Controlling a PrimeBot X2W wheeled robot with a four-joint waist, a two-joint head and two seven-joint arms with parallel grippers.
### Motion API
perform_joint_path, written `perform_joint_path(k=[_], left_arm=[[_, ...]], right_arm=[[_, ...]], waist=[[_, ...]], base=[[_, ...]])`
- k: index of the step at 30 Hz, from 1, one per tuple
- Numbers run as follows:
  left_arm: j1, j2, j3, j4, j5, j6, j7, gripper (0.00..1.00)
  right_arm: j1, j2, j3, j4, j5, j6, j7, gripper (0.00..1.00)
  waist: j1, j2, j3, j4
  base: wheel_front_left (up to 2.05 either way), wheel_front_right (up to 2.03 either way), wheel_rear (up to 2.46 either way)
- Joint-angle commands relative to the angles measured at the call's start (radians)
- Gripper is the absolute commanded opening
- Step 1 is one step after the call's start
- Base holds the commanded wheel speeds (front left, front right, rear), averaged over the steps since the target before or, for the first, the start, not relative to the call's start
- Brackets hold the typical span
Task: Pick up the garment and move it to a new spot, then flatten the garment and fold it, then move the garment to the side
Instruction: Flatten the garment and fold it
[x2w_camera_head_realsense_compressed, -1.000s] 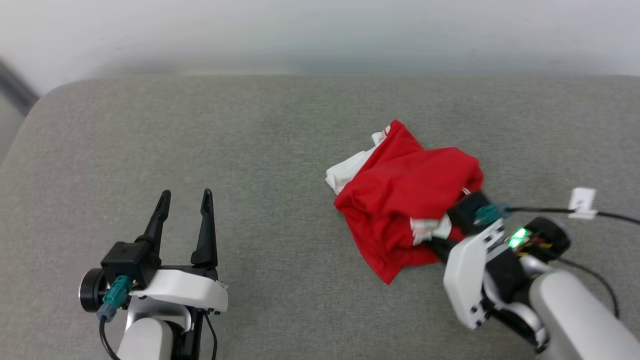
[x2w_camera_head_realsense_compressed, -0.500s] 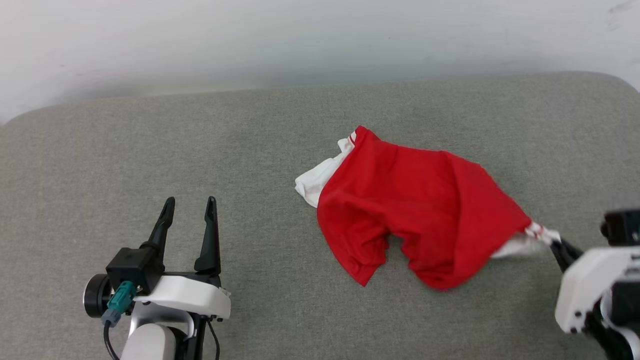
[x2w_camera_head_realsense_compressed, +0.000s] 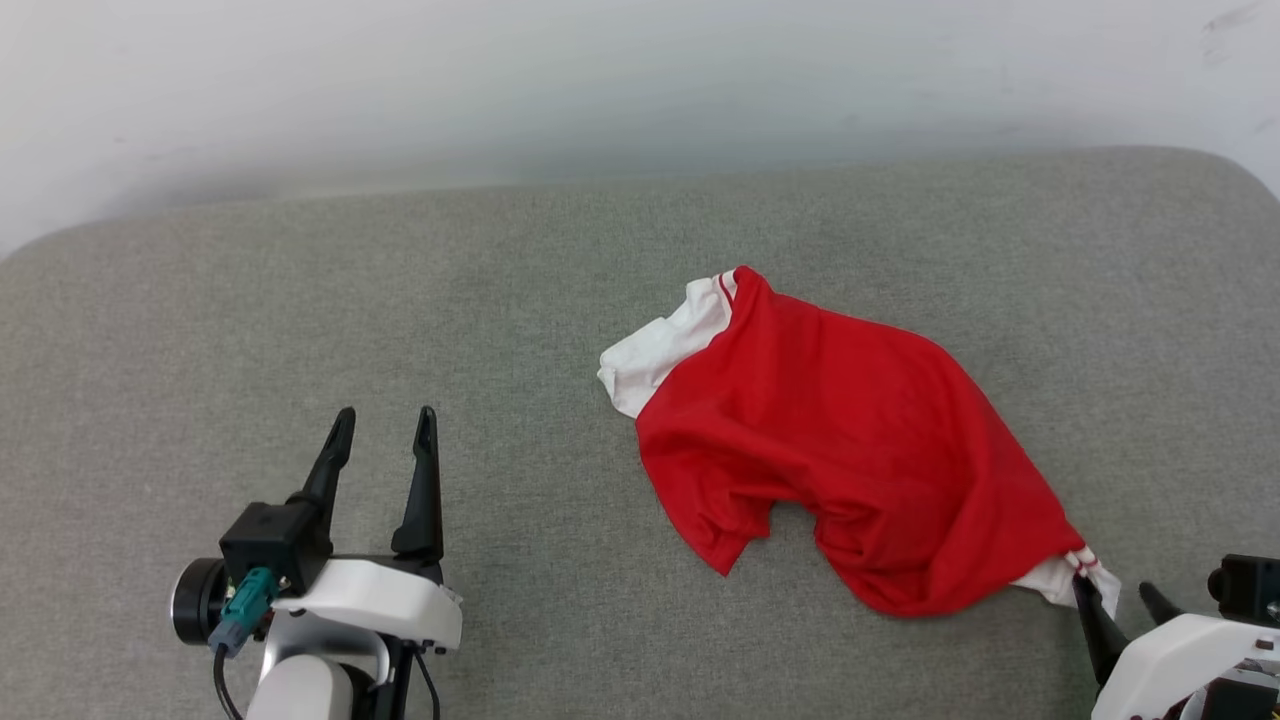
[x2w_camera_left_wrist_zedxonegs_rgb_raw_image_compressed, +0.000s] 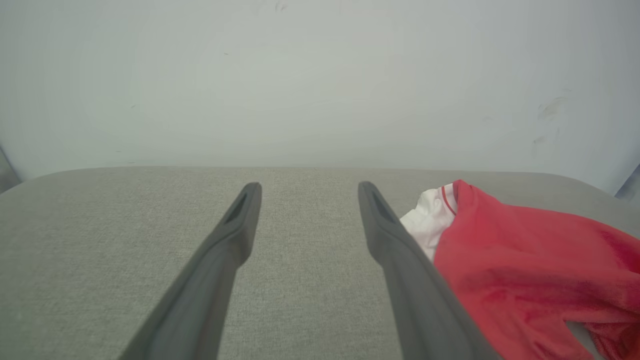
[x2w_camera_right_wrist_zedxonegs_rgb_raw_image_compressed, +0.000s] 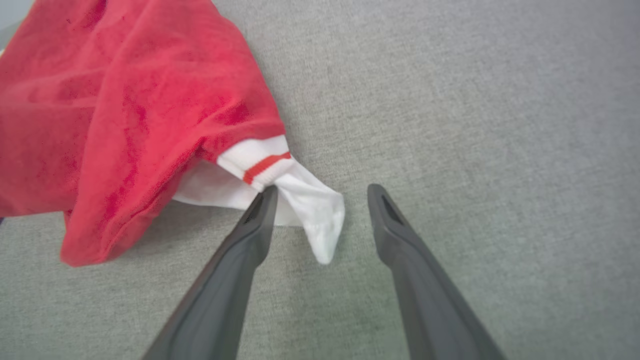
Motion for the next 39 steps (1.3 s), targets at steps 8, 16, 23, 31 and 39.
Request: perform_joint_path(k=[8, 16, 23, 31, 39], left_arm=[[0.055, 0.007, 0.010, 0.010, -0.003, 0.004, -0.002, 1.00], [0.101, 0.015, 0.012, 0.007, -0.005, 0.016, 0.005, 1.00], [0.081, 0.015, -0.010, -0.009, -0.021, 0.009, 0.066, 1.00], [-0.055, 0.010, -0.128, -0.011, -0.028, -0.035, 0.279, 1.00], [-0.206, 0.019, -0.264, 0.056, -0.066, -0.062, 0.542, 1.00]], right_arm=[[0.051, 0.026, 0.036, -0.064, -0.012, -0.001, -0.199, 1.00], [0.097, 0.052, 0.090, -0.177, -0.064, -0.001, -0.253, 1.00], [0.096, 0.065, 0.134, -0.269, -0.097, -0.001, -0.257, 1.00], [0.073, 0.069, 0.176, -0.346, -0.096, -0.001, -0.251, 1.00], [0.026, 0.069, 0.210, -0.358, -0.087, -0.001, -0.269, 1.00]], waist=[[0.0000, 0.0000, -0.060, -0.010], [0.0000, 0.0000, -0.108, -0.021], [0.0000, 0.0000, -0.110, -0.014], [0.0000, 0.0000, -0.050, -0.014], [0.0000, 0.0000, 0.043, -0.053]], base=[[0.00, 0.00, 0.00], [0.00, 0.00, 0.00], [0.00, 0.00, 0.00], [0.00, 0.00, 0.00], [0.00, 0.00, 0.00]])
